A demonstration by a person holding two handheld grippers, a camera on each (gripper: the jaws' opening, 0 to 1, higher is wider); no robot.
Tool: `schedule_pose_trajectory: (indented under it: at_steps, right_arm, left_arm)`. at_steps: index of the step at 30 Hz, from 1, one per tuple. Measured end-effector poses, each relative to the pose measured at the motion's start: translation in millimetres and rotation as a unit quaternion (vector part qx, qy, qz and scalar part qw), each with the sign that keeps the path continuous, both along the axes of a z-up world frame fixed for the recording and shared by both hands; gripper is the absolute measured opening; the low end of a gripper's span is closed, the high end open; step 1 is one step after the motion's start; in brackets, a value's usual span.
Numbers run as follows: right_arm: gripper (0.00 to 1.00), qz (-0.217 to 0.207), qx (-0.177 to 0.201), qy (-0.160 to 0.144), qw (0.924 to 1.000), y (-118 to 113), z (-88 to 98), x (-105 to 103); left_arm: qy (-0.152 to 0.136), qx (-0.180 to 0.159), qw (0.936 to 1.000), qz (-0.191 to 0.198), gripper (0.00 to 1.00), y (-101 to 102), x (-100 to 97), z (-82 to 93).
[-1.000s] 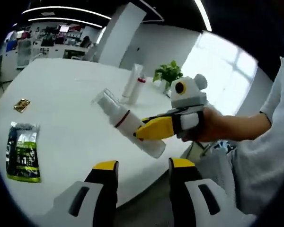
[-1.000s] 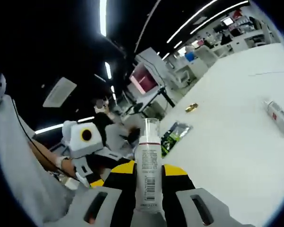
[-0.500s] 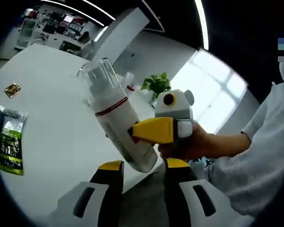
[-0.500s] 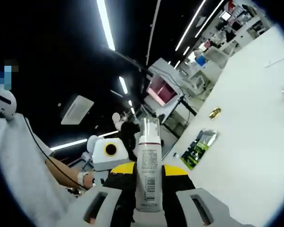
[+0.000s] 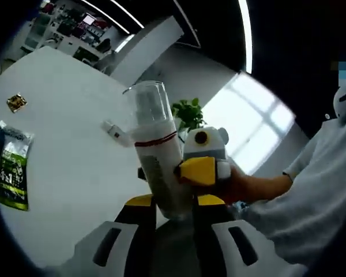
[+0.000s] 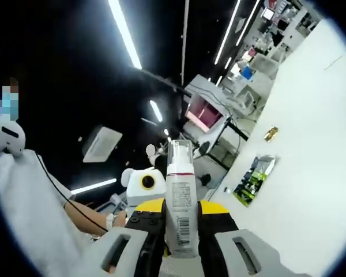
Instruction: Arrange the skincare products in the storage area until every visible bottle or jar stands upright without overlapping.
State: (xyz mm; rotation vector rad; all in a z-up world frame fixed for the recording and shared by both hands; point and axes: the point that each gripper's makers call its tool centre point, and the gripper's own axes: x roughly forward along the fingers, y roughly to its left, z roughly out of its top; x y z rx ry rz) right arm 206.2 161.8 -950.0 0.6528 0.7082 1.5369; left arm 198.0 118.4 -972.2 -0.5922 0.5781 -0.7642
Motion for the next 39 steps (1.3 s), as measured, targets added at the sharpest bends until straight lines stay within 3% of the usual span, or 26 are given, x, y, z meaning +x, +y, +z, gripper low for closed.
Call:
schedule_pose_trajectory:
  at_steps: [5,10,14,17,19,20,22,25,32,33,35,39]
  right_arm:
    - [0.16,-0.001,-0.052,-0.041,0.9978,1.8,-12.5,-0.6]
    - [0.16,-0.003,-0.124,-0.112,0.9860,1.0,-25.5,1.8]
    - [0.19,-0.014,-0.166,-0.112,0.9796,-1.2,-30.2,6.8]
    - [0.21,-0.031,-0.173,-0.117,0.9774,0.1,-27.2,11.4]
    - [0.23,-0.040,-0.167,-0.106,0.9794,1.5,-26.0,13.6]
    - [0.23,-0.039,-0.169,-0.105,0.9792,1.7,-27.6,13.5]
    - [0.23,-0.045,-0.182,-0.100,0.9771,1.5,-32.7,14.1]
    - [0.20,-0.055,-0.189,-0.103,0.9750,-0.3,-34.7,14.8]
    - [0.18,-0.042,-0.165,-0.137,0.9758,-3.6,-25.4,16.0]
    - [0.17,-0.036,-0.162,-0.150,0.9747,-4.1,-24.5,14.2]
    - [0.17,-0.024,-0.139,-0.168,0.9757,-4.2,-19.2,9.7]
    - [0.17,0.000,-0.088,-0.158,0.9835,-3.2,-7.7,-2.1]
  left_arm:
    - [0.005,0.062,0.9980,0.008,0.19,6.6,1.1,-16.0]
    - [0.007,0.145,0.9892,0.020,0.19,10.1,3.2,-33.3]
    - [-0.001,0.201,0.9791,0.032,0.18,17.8,5.6,-42.5]
    - [-0.012,0.267,0.9626,0.046,0.18,25.6,8.0,-51.1]
    - [-0.013,0.265,0.9634,0.040,0.18,20.2,7.1,-51.5]
    - [-0.015,0.274,0.9606,0.040,0.18,19.6,7.2,-52.1]
    - [-0.025,0.317,0.9476,0.033,0.18,24.3,6.3,-57.6]
    - [-0.038,0.339,0.9395,0.031,0.19,23.4,5.7,-58.1]
    - [-0.078,0.319,0.9441,0.022,0.20,21.1,11.6,-46.8]
    - [-0.068,0.295,0.9529,0.023,0.20,17.8,10.9,-44.7]
    - [-0.061,0.271,0.9605,0.022,0.19,16.2,10.2,-41.0]
    - [-0.062,0.198,0.9780,0.024,0.23,8.3,11.7,-26.2]
